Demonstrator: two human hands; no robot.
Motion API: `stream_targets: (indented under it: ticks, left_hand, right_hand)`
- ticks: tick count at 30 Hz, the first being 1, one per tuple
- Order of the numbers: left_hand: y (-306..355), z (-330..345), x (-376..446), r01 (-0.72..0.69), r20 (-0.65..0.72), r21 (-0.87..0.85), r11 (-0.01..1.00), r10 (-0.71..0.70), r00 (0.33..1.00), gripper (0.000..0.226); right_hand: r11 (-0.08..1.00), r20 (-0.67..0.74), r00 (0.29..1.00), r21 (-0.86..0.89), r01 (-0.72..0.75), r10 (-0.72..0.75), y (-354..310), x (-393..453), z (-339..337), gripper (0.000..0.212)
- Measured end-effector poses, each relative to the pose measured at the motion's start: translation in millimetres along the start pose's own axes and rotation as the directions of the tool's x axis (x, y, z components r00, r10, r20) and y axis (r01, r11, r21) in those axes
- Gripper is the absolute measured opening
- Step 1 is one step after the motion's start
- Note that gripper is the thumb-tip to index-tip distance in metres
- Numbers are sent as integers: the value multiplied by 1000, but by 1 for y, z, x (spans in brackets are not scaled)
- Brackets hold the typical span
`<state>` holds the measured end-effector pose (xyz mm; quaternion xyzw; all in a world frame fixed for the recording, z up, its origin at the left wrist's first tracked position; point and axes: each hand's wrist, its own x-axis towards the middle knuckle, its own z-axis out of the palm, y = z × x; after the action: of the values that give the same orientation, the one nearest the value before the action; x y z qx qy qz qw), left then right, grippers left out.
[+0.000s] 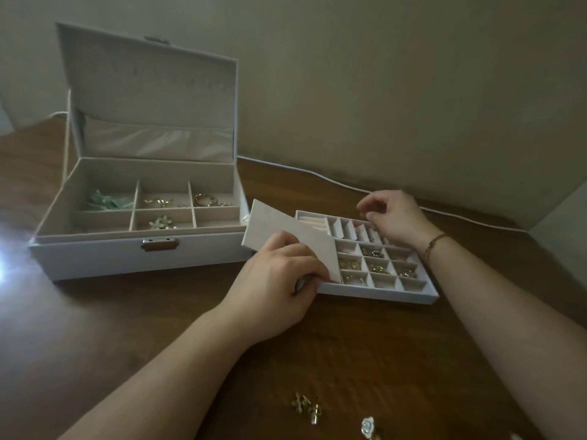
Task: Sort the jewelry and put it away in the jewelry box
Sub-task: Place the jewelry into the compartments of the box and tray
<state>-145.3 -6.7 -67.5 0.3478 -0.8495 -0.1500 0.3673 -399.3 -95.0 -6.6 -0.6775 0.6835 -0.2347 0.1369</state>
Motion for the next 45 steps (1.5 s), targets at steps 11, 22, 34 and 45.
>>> stream_targets:
  ticks: [11,22,34,45]
  left_hand:
    - [1,1,0,4,-8,-15,1000,-4,1000,17]
    - [0,1,1,7,1,-4,1000,-7,1000,17]
    - [2,0,1,22,10,-4,1000,-22,1000,17]
    - [3,-2,1,7,9,-9,1000,-7,1000,16]
  right_hand:
    - [995,56,996,-76,69,-65,9,-8,14,14]
    - [999,-22,999,-24,38,-38,14,-2,12,23]
    - [954,-13,995,-286,89,-97,12,-7,11,5]
    - [994,140,985,0,106,-105,28,-12,-3,25]
